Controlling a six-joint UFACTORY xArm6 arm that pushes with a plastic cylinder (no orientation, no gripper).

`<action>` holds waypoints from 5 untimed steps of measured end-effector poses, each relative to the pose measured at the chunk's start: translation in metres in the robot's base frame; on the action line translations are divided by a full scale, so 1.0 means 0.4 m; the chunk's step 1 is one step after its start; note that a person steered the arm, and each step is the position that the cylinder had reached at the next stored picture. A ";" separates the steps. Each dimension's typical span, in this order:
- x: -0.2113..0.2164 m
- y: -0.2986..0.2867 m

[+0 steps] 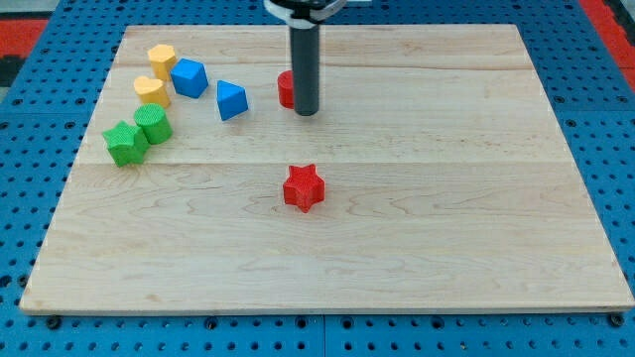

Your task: Slide the red star parallel to the right of the green circle

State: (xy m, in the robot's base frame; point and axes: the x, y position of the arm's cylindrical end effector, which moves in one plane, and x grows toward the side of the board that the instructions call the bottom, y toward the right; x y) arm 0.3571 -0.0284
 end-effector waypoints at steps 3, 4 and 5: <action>0.306 0.282; 0.434 0.214; 0.381 0.057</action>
State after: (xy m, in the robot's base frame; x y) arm 0.5094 -0.0055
